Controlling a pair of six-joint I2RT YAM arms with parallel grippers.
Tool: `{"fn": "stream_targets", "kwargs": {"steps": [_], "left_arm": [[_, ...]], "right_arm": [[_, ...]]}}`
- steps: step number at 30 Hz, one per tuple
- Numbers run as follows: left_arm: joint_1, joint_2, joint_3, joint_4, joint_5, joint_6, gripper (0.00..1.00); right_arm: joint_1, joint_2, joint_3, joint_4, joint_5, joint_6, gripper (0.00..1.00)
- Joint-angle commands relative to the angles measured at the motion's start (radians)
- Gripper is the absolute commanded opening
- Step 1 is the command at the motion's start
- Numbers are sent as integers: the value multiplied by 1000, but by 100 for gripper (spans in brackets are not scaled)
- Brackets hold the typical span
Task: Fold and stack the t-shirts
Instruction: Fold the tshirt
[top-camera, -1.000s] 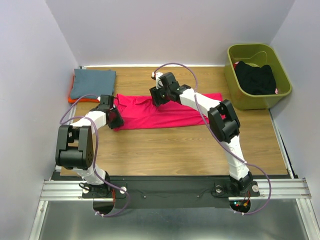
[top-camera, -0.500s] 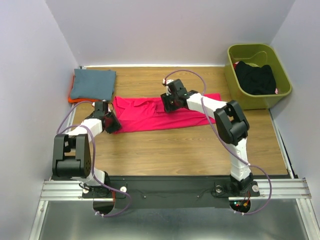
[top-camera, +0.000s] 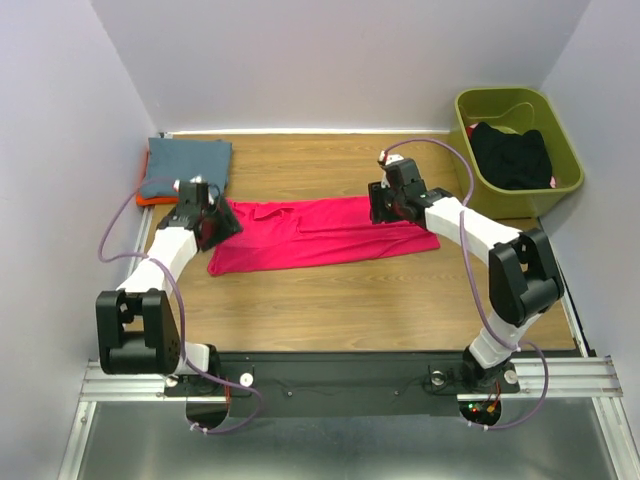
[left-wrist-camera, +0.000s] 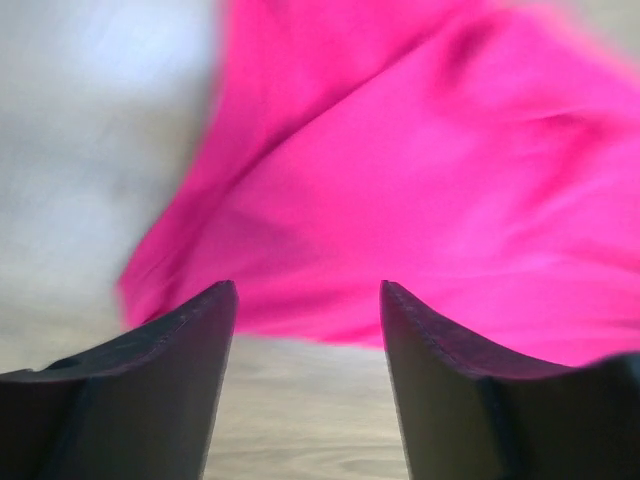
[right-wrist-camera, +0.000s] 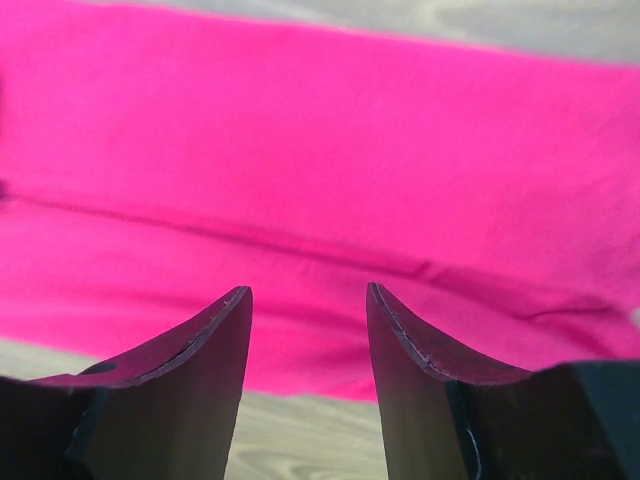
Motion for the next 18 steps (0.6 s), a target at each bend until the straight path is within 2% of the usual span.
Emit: {"fn": "stream_targets", "kwargs": {"steps": [1,2,8,12,18], "left_arm": [[-82,38,167,31,35,-41,77],[-91,87,187,39,46,-53,80],[-117,273,298,108,94,-142,80],[-140,412,370,117,103,-164,78],[-152,520,447,117,103,-170,72]], "right_arm": [[11,-62,-39,10,16,40,56],[11,-73,-45,8,18,41,56],[10,-97,-56,8,32,46,58],[7,-108,-67,10,48,43,58],[-4,-126,-91,8,73,40,58]]}}
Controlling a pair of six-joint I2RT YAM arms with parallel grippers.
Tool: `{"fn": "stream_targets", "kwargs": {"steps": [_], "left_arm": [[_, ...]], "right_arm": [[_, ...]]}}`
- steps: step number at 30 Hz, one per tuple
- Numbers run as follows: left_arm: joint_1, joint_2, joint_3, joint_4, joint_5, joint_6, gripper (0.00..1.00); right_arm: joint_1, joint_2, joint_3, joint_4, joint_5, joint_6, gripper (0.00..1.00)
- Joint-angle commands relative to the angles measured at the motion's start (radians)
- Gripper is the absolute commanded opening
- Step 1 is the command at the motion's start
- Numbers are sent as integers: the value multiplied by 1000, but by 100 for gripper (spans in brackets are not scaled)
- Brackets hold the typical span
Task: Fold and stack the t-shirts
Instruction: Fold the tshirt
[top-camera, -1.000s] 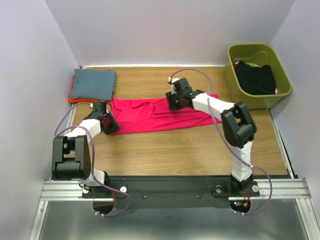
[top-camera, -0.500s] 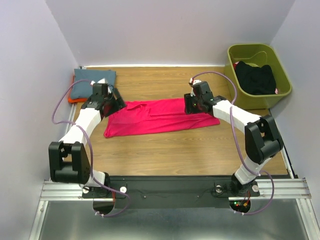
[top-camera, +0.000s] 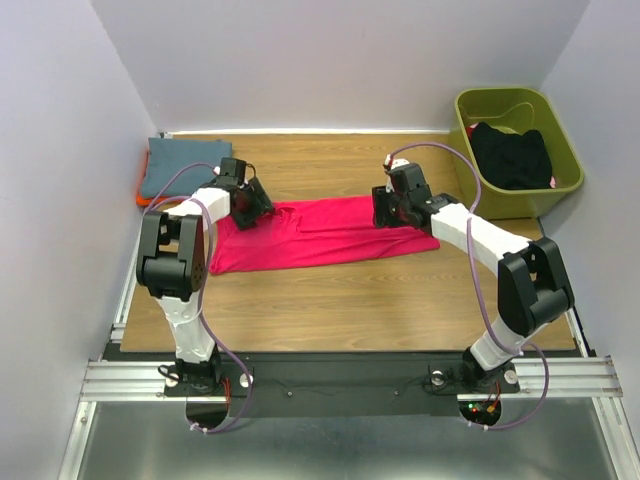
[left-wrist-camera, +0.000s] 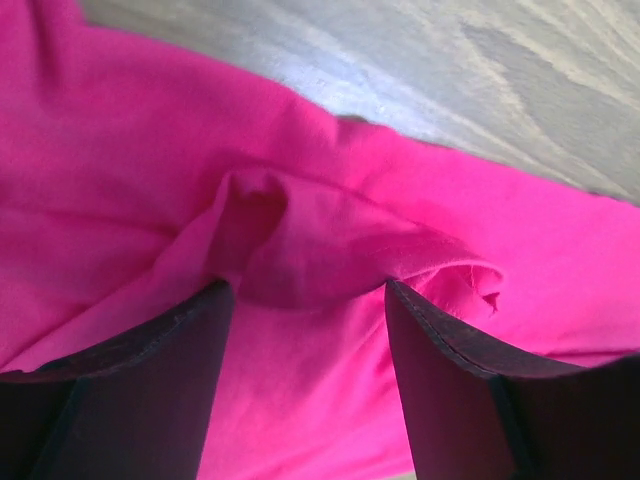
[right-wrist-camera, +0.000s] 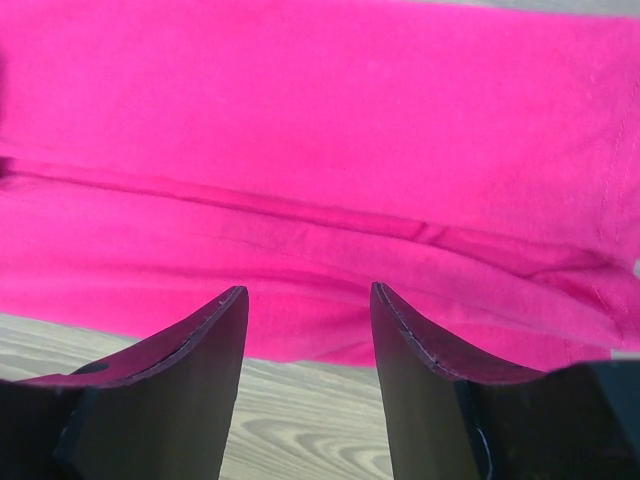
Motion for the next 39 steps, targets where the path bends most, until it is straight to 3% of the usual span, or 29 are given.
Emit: {"fn": "stream_targets", "kwargs": {"steps": [1,11,19,28,30,33,39], "left_arm": [[-14,11,95,18,13,-19,72],[-21,77,167,16,11,-16,67],[-21,37,123,60,-16,24,67],[-7,17,150,180,2,139,79],[-4,-6,158,168,1,158,79],[-9,-79,123,150,4,165,79],[-30,-251,-35,82,-85,199,79]], "right_arm": [[-7,-49,-22,23,37,1,58],[-14,-49,-29,21,48,-4,58],[-30,-66,-55,21,88,15,58],[-218,-169,-191,-25,74,170,54],[-260,-183,-217,-25,45,188,49],[-316,-198,-255,-25,4,248,41],[-399,-180,-297,-23,-51,349,38]]}}
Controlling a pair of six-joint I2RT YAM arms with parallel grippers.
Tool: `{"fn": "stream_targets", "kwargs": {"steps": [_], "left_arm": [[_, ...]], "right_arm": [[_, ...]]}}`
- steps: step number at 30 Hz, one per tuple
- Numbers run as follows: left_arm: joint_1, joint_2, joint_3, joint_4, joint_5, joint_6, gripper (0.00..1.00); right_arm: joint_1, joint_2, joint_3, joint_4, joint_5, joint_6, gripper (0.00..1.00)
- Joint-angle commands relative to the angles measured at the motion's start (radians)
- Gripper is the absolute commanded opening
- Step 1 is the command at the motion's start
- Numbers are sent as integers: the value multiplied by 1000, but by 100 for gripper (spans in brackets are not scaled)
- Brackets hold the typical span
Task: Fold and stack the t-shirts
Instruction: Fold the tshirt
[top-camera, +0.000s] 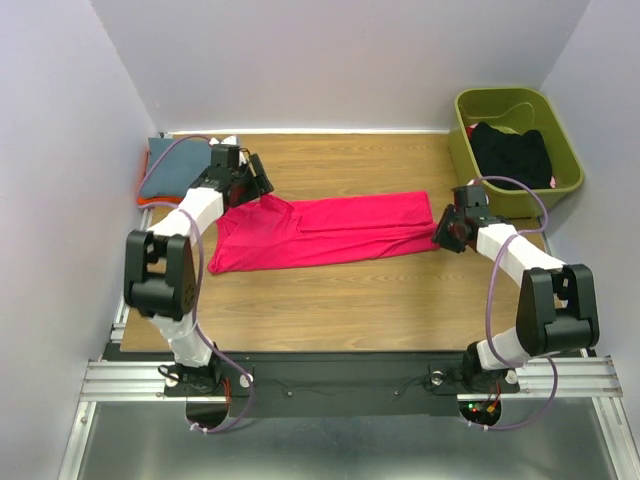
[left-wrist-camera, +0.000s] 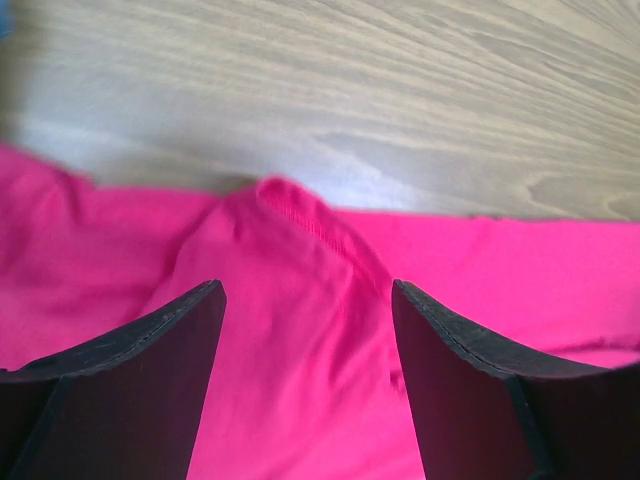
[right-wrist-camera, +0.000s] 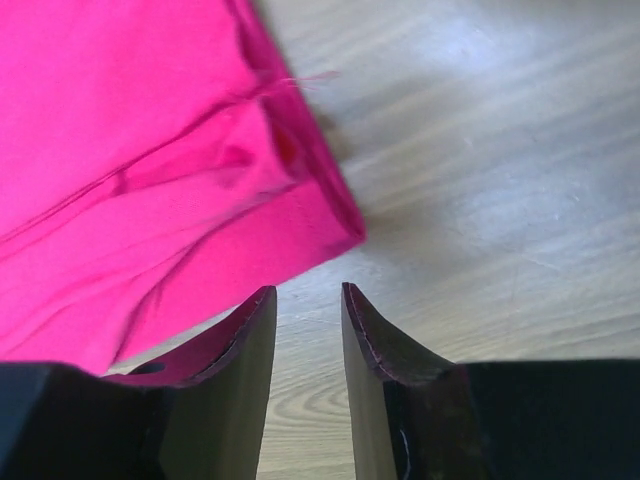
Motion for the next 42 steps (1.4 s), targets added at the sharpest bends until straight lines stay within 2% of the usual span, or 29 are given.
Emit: {"fn": "stream_targets", "kwargs": {"steps": [1,7,19,29,32,33,35,36,37,42], "left_arm": [[-18,-186,-109,-58,-67,61,79],[-18,-238,-212,-102,-131,109,79],[-13,-120,-214,-107,-165,113,77],[-4,-66,-241,-87,-165,104,74],[-3,-51,-240,-92,-167,103,72],[2,-46,-243,-93,-167,99,72],[7,-31,-243,-102,-171,96,69],[10,-20,-243,-111,-174,96,68],[13,-14,-241,-119,-182,95,68],[27,3,-244,-144,-187,93,68]], "right_arm": [[-43,7,-6,14,-59,105,38],[-51,34,-6,63,-78,164,39],[-51,108,-30,103,-70,248,45],[-52,149,-70,162,-27,264,44],[-55,153,-83,166,-7,256,37],[-63,153,-86,166,-1,254,28],[-77,134,-101,165,5,242,15],[-81,125,-109,163,6,236,4],[-87,113,-116,162,8,233,1],[-135,12,-152,90,29,195,1]]}}
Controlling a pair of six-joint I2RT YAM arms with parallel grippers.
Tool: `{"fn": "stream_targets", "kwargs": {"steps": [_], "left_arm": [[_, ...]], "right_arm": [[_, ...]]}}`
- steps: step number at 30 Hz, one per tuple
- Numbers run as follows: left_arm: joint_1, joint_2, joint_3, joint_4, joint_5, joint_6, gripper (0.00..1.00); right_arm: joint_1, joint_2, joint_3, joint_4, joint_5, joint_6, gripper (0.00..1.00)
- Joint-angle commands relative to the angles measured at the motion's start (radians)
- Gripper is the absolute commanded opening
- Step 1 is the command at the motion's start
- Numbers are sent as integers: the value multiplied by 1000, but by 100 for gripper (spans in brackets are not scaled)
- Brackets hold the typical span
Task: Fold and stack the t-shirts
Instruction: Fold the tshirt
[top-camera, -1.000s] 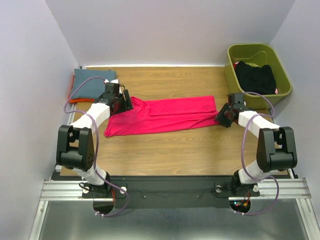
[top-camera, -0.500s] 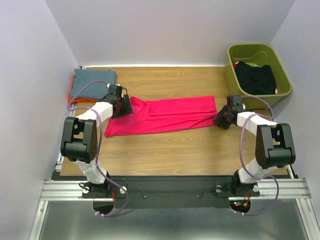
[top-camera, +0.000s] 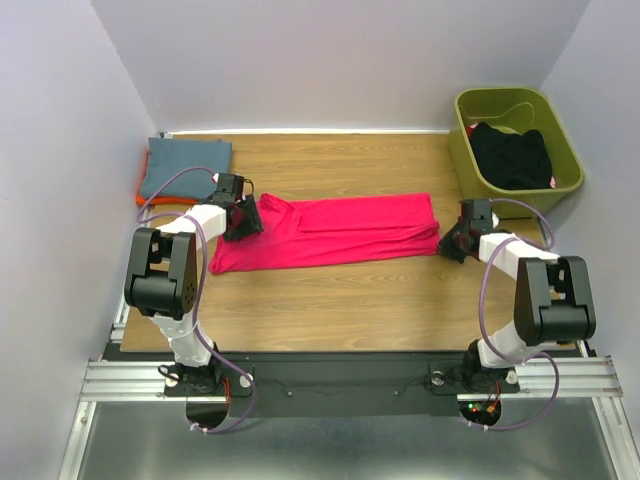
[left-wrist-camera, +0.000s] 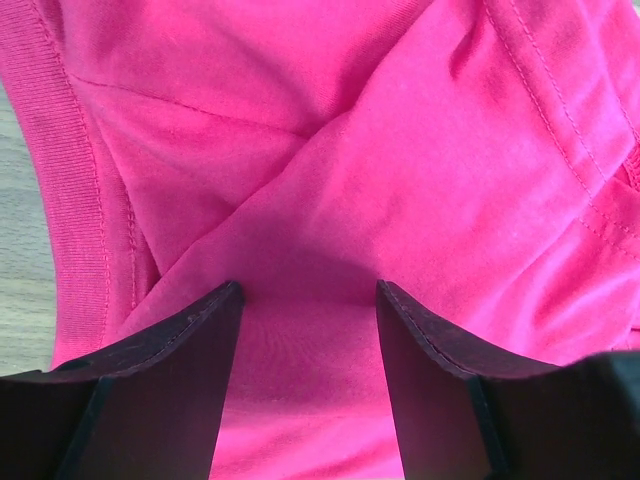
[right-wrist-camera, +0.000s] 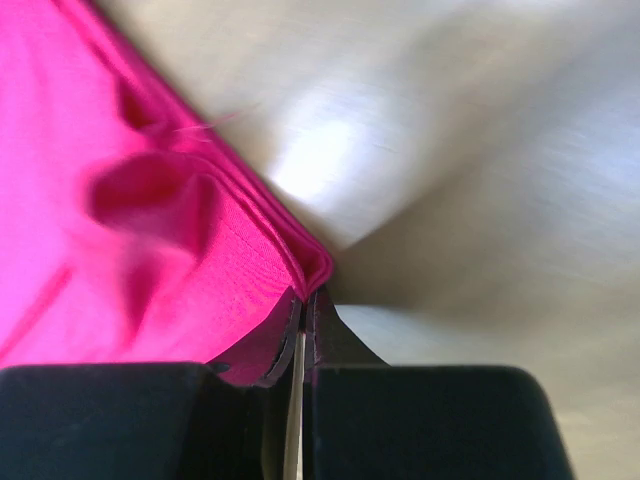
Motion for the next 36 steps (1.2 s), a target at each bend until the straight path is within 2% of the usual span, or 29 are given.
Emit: {"fn": "stream_targets", "kwargs": {"steps": [1,11,12,14,15,17,21,27,30,36], "left_arm": [[22,39,-19,-57,-34,-2,67],[36,40,-22,-71,-37,-8,67],[37,42,-24,-72,-39,-9,67],[36,36,-30,-76,-39,-9,67],[34,34,-31,-71,-36,-9,68],[31,16,-36,-62,-20,-5,69],[-9,-24,-27,-40,9,12,76],[-30,-110,-12,-43,61,-14,80],[-33,-177,-4,-66,63,-23,80],[-35,-269,-7,-105,41,-11,80]], "right_arm": [[-60,-90,-31,-104,76,-55,1],[-120,-124,-91,-202,84,-77,5],[-126,-121,-97,-207,84,-75,7],[-134,-125,-117,-208,84,-69,18],[-134,-135,-117,-208,76,-71,27],[-134,-144,-106,-210,63,-92,31],[-135,-211,-31,-210,6,-153,41],[-82,-241,89,-210,-98,-258,43],[-16,-189,167,-210,-132,-302,47],[104,-14,317,-211,-120,-460,48]]}}
